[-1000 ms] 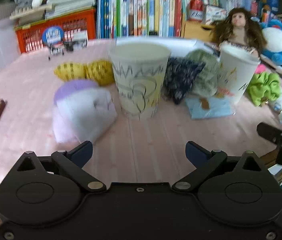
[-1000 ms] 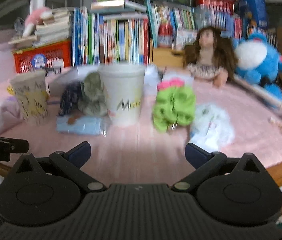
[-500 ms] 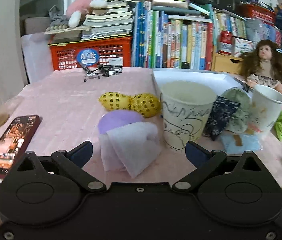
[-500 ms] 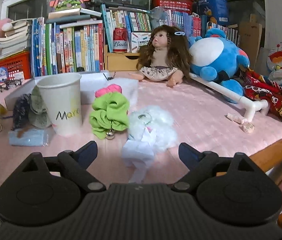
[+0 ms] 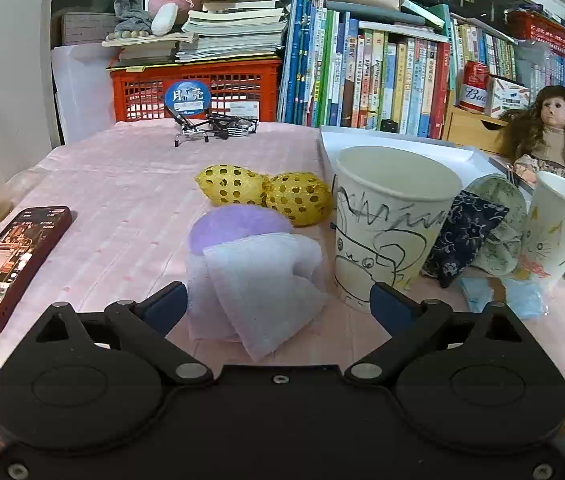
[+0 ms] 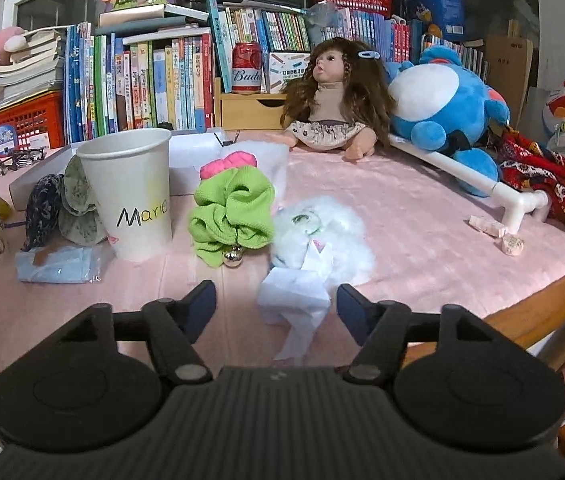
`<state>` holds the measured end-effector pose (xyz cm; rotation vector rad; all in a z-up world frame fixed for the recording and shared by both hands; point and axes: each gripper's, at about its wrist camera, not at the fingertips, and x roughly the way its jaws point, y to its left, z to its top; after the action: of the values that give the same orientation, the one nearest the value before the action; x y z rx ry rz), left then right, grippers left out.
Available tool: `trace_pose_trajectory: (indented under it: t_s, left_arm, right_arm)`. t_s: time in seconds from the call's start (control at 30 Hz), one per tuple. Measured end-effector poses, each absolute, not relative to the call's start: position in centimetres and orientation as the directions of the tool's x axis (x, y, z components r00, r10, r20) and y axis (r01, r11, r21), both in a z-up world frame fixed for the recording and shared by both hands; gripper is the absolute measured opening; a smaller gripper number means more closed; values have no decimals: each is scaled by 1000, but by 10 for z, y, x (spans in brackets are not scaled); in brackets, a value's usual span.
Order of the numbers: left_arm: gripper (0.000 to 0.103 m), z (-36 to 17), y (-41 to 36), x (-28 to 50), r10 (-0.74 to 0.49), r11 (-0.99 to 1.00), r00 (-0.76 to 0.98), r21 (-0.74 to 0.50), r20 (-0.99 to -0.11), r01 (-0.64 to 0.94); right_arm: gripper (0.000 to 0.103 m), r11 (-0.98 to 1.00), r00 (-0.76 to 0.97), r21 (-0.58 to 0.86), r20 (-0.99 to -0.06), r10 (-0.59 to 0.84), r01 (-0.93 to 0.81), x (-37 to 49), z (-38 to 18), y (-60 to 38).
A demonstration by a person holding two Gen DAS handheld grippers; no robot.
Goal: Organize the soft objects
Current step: 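Grasp the white fabric bundle with the left gripper while the right gripper grasps the white cloth, then carry both items to the white tray and open both grippers to release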
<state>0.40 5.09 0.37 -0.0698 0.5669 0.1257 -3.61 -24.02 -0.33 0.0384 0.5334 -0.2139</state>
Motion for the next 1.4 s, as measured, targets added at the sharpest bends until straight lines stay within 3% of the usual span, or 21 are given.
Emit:
trace_pose_trajectory:
  t_s: [0.03,0.1,0.13,0.23,0.53,0.9,1.07,1.4]
  left_arm:
    - [91,3,51,5,106,990,835,-24,-539,-141]
    - [73,1,51,8,121,989,831,-2,-543,-146]
    - [42,0,51,9,133,988,823,13,-553,-151]
    - [28,4,54,6,118,990,820,-1,-560,-143]
    - [28,20,48,-30,35,998,838,-31,-545,-61]
    - [27,90,79,-38,6,993,912,-104,-410,-53]
    - [28,126,89,-14,-39,998,923,-64,-383,16]
    - [28,164,76,96,-260,965,797,-182,-545,190]
  right_arm:
    - [67,976,838,-14,-511,-192,216,-36,-4,-240]
    - [49,975,833,-5,-518,-194,224,-36,-5,-242]
    - [46,973,831,-1,-521,-196,229,-36,-5,-242]
    - [46,976,829,12,-530,-180,219,-38,-3,-241]
    - [46,996,865,16,-497,-71,91,-47,11,-216]
    - [46,998,920,29,-390,-44,60,-51,56,-224]
    - [46,997,932,79,-362,22,7,-35,90,-242]
    - [46,979,853,139,-482,199,-149,66,133,-254]
